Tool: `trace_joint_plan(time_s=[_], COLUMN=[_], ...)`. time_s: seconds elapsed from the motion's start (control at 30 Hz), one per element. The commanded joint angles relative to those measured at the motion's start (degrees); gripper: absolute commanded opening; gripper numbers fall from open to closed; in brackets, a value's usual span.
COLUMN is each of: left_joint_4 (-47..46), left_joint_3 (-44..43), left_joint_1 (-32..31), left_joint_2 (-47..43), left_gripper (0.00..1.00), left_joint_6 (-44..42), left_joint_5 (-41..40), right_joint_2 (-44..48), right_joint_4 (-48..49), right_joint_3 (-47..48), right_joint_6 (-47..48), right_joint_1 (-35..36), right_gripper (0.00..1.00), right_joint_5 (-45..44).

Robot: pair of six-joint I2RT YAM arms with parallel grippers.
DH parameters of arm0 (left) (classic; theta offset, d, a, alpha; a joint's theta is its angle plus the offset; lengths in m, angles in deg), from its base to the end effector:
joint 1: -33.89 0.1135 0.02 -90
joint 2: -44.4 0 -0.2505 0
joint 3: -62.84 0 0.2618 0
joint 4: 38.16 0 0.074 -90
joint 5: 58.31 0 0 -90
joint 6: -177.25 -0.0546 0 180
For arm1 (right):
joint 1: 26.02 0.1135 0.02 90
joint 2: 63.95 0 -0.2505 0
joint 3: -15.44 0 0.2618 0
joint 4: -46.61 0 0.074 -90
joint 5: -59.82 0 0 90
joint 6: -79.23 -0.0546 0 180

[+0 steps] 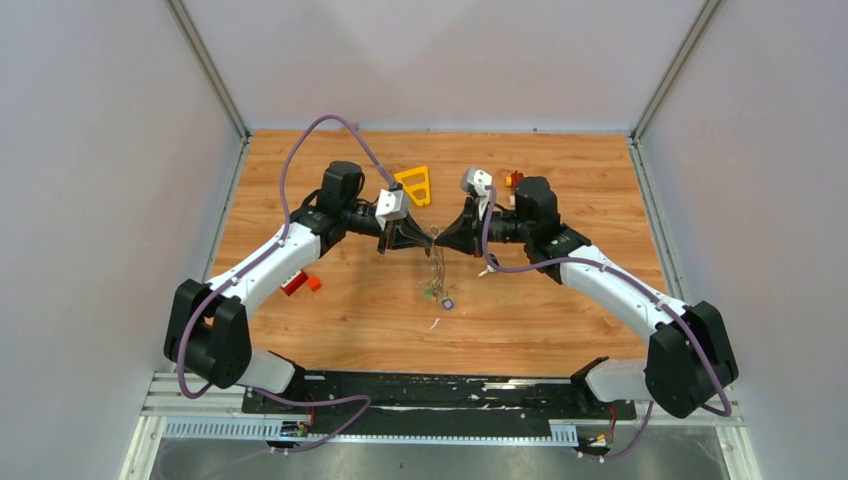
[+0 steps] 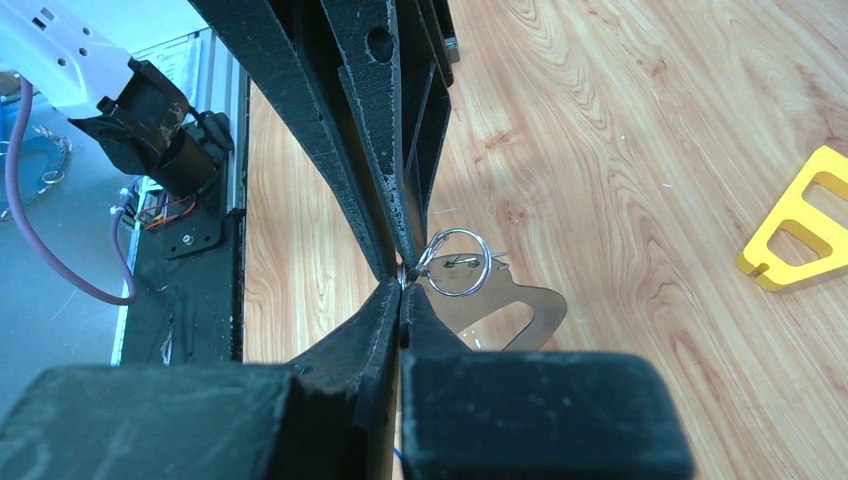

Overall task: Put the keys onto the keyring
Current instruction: Adjust the keyring.

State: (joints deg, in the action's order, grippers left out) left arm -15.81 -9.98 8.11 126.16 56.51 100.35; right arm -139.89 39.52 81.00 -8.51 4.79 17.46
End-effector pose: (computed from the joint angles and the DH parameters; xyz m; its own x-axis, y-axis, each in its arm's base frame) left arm 0.2687 -0.1862 0.2720 0.0453 0.1847 -0.9818 0.9911 -0.1314 0.0210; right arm 0.2562 0.1998 0.2761 -0.2202 -0.1622 -0.9619 -0.9599 0.2114 0.1840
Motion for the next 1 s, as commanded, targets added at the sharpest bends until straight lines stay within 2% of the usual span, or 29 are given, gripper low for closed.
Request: trace_joint_plan(time_s=[0.0, 0.57, 0.8, 0.97], left_joint_4=[-0.28, -8.21, -16.02, -16.63], left_joint_3=[0.42, 0.91, 2.22, 2.33], left_joint_1=[-0.68, -1.29, -1.38, -1.38], left_joint_2=[-1.3, -0.35, 0.35, 0.12], left_gripper=[0.17, 0.12, 0.08, 0.03], left_joint_6=[1.45, 8.88, 15.93, 16.7], left_joint_5=[4.47, 1.19, 0.95, 0.68], right_joint_2=[0.74, 0.18, -0.17, -0.34], right_joint_4=[6.67, 7.64, 7.81, 7.73], right_joint_3=[0.61, 0.32, 0.24, 0.21], right_joint_6=[0.73, 0.42, 0.38, 0.55], right_joint_1=[-0.56, -0.64, -0.62, -0.6], right_gripper=[0.0, 0.0, 0.0, 0.0], right_joint_5=[0.09, 1.21, 1.24, 1.2])
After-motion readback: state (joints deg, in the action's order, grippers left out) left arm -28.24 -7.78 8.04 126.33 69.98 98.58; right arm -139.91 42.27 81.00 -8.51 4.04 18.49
